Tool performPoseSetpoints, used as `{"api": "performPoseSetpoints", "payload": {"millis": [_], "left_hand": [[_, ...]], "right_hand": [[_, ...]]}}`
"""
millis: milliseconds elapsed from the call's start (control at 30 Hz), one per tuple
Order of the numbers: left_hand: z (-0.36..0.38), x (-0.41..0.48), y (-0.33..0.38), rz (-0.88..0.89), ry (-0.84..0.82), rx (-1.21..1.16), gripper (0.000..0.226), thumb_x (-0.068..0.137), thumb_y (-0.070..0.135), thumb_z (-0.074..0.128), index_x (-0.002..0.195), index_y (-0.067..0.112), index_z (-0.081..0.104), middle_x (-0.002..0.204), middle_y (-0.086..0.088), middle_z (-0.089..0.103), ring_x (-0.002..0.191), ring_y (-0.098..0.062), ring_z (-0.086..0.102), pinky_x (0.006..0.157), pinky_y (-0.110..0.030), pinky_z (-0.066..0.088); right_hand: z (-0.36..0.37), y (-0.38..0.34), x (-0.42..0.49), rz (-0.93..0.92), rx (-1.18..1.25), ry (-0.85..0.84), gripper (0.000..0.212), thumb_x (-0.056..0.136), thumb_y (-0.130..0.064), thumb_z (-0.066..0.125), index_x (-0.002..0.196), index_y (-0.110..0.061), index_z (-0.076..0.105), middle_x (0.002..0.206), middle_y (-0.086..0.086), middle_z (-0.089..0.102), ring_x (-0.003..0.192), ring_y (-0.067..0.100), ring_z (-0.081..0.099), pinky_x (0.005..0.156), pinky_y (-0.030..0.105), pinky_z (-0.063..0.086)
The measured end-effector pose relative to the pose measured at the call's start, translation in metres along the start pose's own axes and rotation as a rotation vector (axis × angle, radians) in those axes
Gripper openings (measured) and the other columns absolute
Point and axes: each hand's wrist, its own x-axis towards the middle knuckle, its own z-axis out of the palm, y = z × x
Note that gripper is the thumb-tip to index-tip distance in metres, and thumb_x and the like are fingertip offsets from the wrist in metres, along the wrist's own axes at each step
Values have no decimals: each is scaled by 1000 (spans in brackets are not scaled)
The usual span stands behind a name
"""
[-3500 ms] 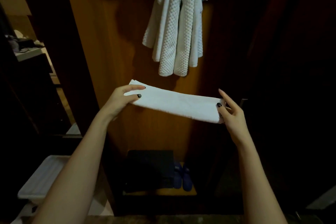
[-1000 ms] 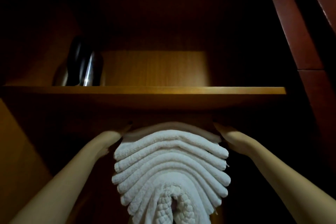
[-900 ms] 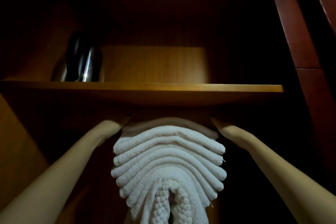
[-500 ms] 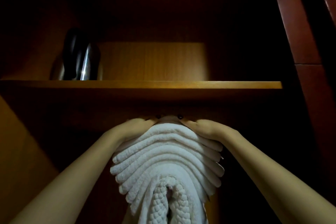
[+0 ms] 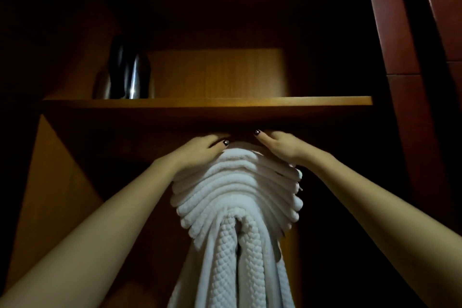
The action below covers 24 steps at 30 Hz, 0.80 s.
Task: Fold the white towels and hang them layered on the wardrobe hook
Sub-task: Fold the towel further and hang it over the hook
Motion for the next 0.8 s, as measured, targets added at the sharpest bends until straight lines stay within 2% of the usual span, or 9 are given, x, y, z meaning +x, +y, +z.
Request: {"api": "performPoseSetpoints", "payload": {"millis": [67, 100, 167, 233, 333, 467, 600, 800], "left_hand": [[-6, -23, 2, 41, 94, 114, 49, 101, 51, 32, 146, 32, 37, 151, 3, 42, 139, -22, 36, 112, -53, 30], [-8, -39, 0, 30, 131, 156, 49, 100, 51, 31, 146, 34, 36, 152, 4, 40, 141, -21, 32, 112, -55, 27], [-15, -70, -7, 27, 178, 207, 48, 100, 49, 33, 145, 32, 39, 152, 5, 40, 143, -18, 27, 114, -54, 25], [-15, -105, -14, 45, 207, 239, 45, 99, 46, 37, 142, 31, 42, 150, 6, 41, 143, -17, 27, 114, -53, 25], [-7, -167, -22, -14, 227, 317, 45, 100, 42, 39, 143, 29, 40, 152, 7, 37, 145, -16, 23, 116, -52, 21], [13, -263, -41, -141, 112, 416, 50, 102, 44, 35, 148, 26, 33, 155, 4, 31, 147, -17, 18, 118, -52, 15], [40, -381, -58, -232, -29, 382, 48, 103, 42, 35, 148, 22, 35, 152, 1, 35, 144, -19, 24, 117, -50, 19], [73, -564, -76, -451, -282, 374, 51, 103, 40, 37, 150, 22, 31, 155, 0, 30, 146, -20, 18, 118, -53, 15]], "right_hand": [[2, -11, -17, -94, -69, 35, 50, 99, -54, 40, 127, -17, 60, 125, 10, 61, 107, 23, 59, 83, 25, 41], [4, -19, -28, -112, -107, 14, 53, 99, -52, 42, 136, -16, 53, 133, 13, 55, 118, 28, 54, 95, 29, 41], [13, -38, -53, -128, -186, -18, 60, 98, -53, 44, 147, -18, 40, 144, 14, 42, 130, 33, 44, 108, 45, 37], [29, -57, -82, -181, -223, -20, 60, 98, -51, 45, 149, -20, 36, 149, 12, 37, 135, 33, 37, 109, 52, 34], [68, -73, -128, -293, -238, 30, 54, 99, -44, 49, 148, -22, 39, 151, 9, 38, 139, 30, 32, 110, 47, 33], [131, -93, -191, -319, -169, -1, 52, 98, -34, 53, 145, -16, 43, 148, 10, 42, 137, 31, 35, 108, 44, 34], [197, -114, -263, -296, -77, -182, 52, 100, -29, 51, 147, -10, 39, 145, 15, 43, 133, 34, 40, 107, 47, 36], [302, -164, -379, -278, 22, -490, 59, 102, -35, 48, 153, -15, 27, 157, 17, 27, 144, 36, 25, 116, 52, 28]]}}
